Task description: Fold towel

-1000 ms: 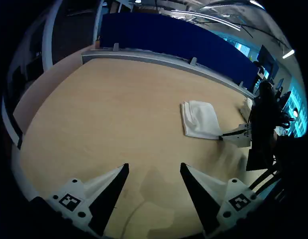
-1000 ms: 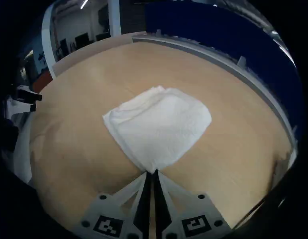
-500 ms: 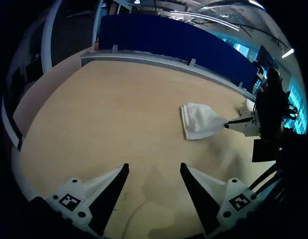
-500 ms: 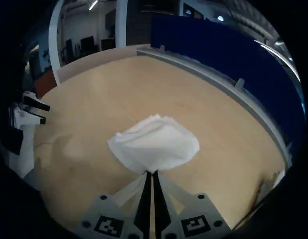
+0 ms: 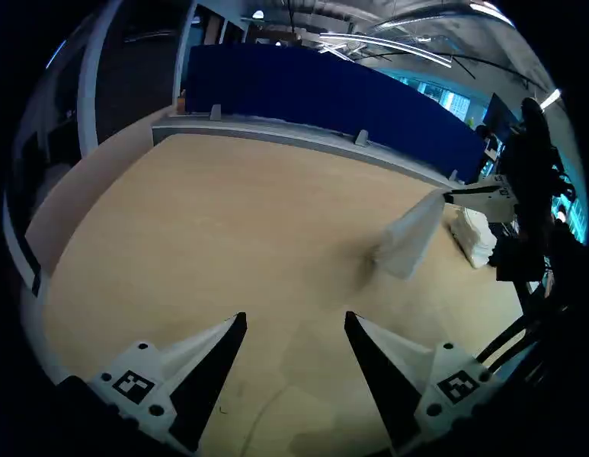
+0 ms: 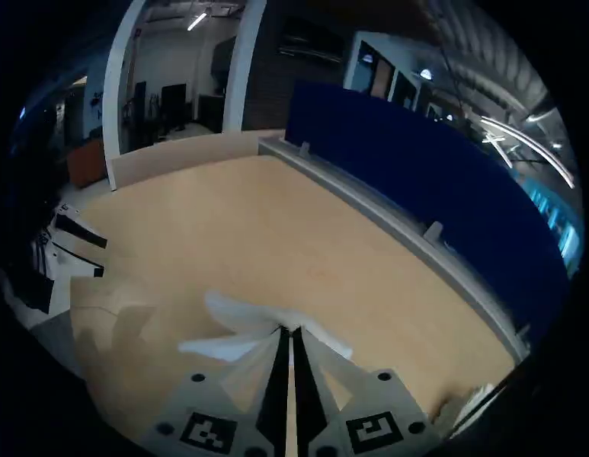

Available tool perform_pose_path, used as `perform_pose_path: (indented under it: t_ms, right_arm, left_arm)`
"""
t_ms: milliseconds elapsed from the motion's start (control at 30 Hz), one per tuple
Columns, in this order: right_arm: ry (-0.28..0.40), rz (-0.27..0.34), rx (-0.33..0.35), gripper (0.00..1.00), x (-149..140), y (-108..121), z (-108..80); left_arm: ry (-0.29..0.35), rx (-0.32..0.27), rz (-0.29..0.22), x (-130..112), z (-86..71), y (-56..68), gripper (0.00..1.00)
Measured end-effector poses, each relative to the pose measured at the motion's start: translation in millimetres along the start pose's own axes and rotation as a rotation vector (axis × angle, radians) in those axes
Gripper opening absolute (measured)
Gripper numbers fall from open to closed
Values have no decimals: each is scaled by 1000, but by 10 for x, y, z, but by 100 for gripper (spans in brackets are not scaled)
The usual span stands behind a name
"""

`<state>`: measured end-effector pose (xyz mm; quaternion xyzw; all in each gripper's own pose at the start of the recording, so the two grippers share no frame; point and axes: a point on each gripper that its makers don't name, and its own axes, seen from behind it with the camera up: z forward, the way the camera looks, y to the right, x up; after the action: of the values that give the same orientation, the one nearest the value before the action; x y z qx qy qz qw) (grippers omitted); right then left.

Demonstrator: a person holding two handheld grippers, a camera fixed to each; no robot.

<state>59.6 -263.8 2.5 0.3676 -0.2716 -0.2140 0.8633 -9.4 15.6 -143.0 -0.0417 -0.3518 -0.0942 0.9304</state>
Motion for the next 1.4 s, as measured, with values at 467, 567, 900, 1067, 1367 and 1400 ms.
perform_pose_path:
  t_ms: [467,567,900,1067,1367,1400]
  right_arm:
    - [32,-5,-70,3,222,394,-444]
    - [35,5,-80,3,221,476,-505]
    - [34,31,-113,3,151,857,-724]
    - [29,43,-129,3,78,1109,-827]
    - [12,54,-175,3,-80,1687,-1028]
    - [11,57,-182,3,-97,1761,-1051]
  left_arm:
    - [24,-28,18,119,-83,133,95]
    - [25,-32,22,123,-94,158,95]
    - [18,-36,36,102,-119,247,96]
    - [12,-30,41,74,-114,275,95]
    - [-1,-17,43,49,-79,335,96]
    - [-2,-16,43,48,-72,348,96]
